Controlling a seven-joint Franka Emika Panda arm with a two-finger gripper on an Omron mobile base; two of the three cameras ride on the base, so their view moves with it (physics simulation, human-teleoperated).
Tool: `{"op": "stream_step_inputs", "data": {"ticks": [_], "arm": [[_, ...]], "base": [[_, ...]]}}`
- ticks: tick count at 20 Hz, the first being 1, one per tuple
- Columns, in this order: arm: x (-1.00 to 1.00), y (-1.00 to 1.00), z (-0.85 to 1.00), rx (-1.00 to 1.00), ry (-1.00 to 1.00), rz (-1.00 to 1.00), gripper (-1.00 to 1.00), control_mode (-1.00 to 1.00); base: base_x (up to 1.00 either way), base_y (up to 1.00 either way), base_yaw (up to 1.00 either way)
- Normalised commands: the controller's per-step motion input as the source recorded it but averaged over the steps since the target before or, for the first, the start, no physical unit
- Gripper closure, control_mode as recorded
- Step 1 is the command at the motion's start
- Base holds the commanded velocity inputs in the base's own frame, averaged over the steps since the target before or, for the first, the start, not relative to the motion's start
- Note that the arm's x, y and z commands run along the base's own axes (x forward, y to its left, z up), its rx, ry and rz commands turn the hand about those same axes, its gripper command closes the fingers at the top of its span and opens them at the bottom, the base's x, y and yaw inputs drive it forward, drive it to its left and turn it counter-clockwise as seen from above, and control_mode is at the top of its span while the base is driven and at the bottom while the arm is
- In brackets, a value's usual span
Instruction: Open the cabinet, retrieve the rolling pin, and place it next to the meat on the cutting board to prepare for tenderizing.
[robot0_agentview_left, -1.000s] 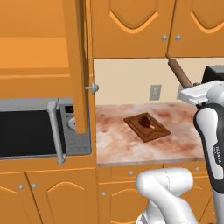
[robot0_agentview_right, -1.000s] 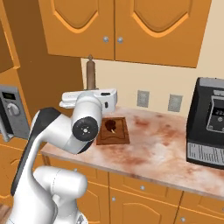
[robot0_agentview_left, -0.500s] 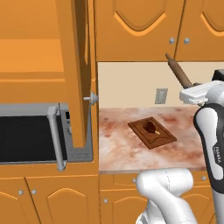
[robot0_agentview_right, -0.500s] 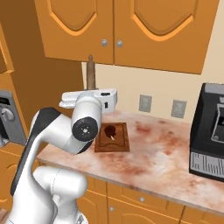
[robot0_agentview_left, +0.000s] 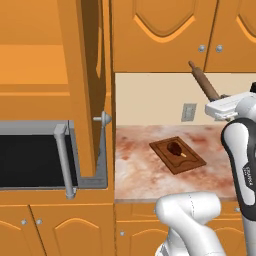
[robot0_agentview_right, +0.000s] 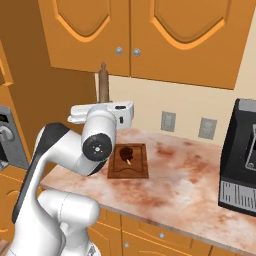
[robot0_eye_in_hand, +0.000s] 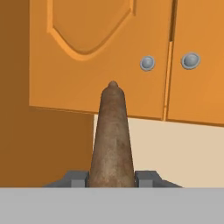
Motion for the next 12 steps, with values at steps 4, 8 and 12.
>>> {"op": "stream_step_inputs", "data": {"ticks": [4,8,12], "arm": [[0.0,0.0,0.0,0.0,0.0,0.0,1.0,1.0],[-0.3,-0.23,-0.12,0.0,0.0,0.05,1.0,-1.0],[-0.41,-0.31,-0.23,0.01,0.02,0.06,1.0,-1.0]], "base": [[0.0,-0.12,0.03],[0.0,-0.04,0.01],[0.0,0.0,0.0]]}}
